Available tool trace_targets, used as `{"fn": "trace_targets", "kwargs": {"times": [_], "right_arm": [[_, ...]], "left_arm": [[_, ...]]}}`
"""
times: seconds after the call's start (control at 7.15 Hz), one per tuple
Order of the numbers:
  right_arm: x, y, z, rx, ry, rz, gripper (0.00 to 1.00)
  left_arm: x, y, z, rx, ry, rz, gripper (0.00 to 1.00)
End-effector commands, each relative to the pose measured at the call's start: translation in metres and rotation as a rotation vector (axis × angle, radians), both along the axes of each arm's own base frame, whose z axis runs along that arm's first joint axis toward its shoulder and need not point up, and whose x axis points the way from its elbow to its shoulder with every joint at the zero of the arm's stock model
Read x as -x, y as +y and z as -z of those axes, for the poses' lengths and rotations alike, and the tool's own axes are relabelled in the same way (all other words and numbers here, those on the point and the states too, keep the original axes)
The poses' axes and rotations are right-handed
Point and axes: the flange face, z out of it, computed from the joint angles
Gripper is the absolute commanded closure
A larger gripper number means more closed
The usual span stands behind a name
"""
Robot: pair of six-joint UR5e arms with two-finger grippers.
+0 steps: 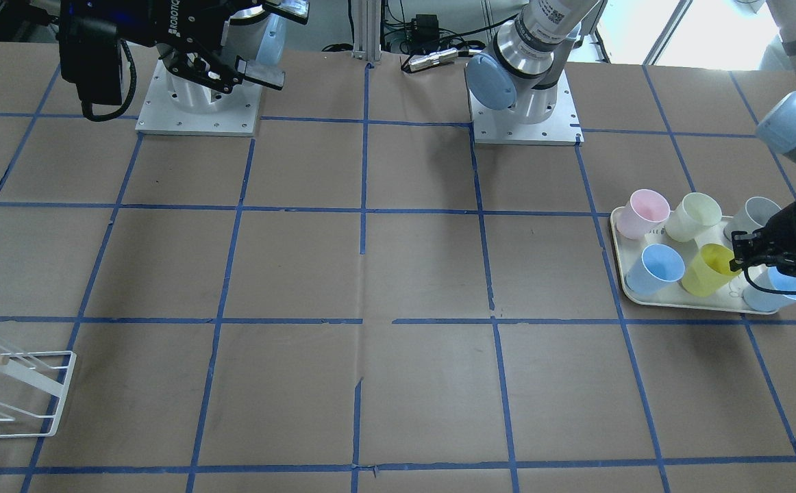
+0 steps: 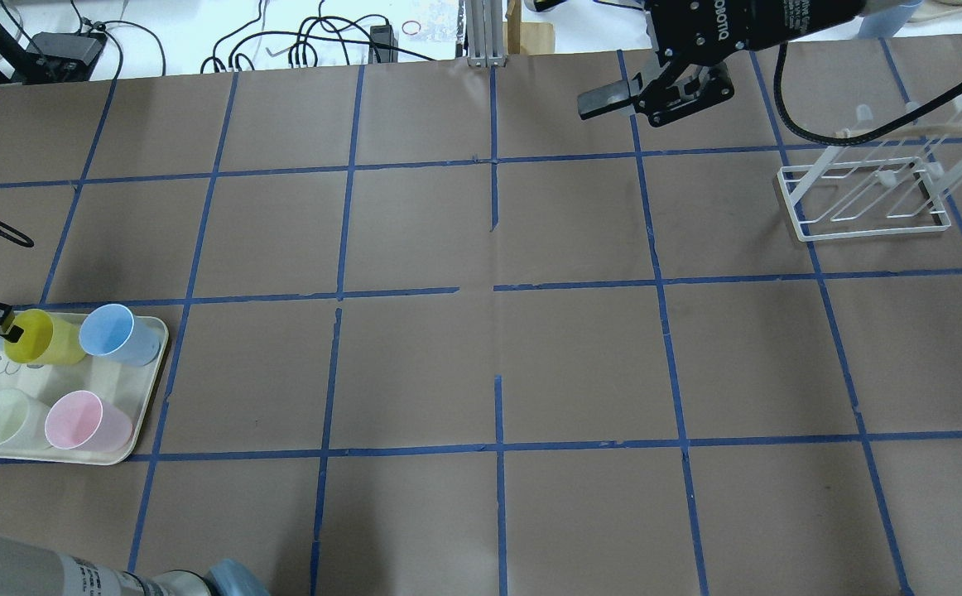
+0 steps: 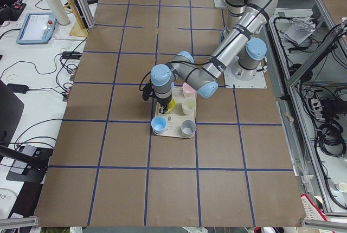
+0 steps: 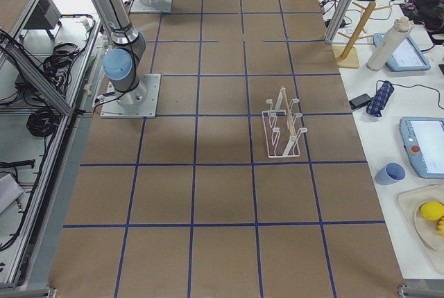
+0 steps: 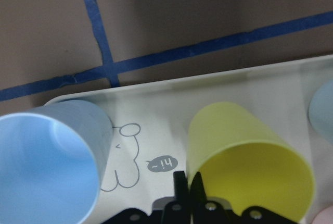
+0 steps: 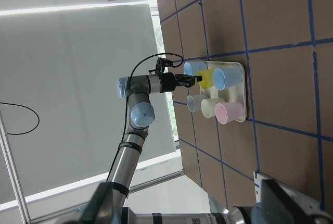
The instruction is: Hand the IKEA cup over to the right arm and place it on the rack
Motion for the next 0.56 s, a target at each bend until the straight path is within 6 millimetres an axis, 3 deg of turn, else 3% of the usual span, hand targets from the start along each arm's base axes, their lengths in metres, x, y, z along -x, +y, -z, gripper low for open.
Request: {"fn": "trace_targets", "kwargs": {"times": [0.0,0.14,0.42], "right_arm": [[-0.001,0.002,-0.006,0.028,-0.022,0.003,0.00],[-0.002,0.001,-0.009,0.061,-0.016,0.000,0.00],[-0.004,0.002,-0.009,0.056,-0.019,-0.001,0.00]], "left_arm": [[0.001,-0.005,-0.026,0.003,0.005,0.007,1.00],[-0.003,-0.004,-0.047,-0.011,0.022,0.016,1.00],[0.014,-0.011,-0.106,-0.063,0.209,-0.007,1.00]]}}
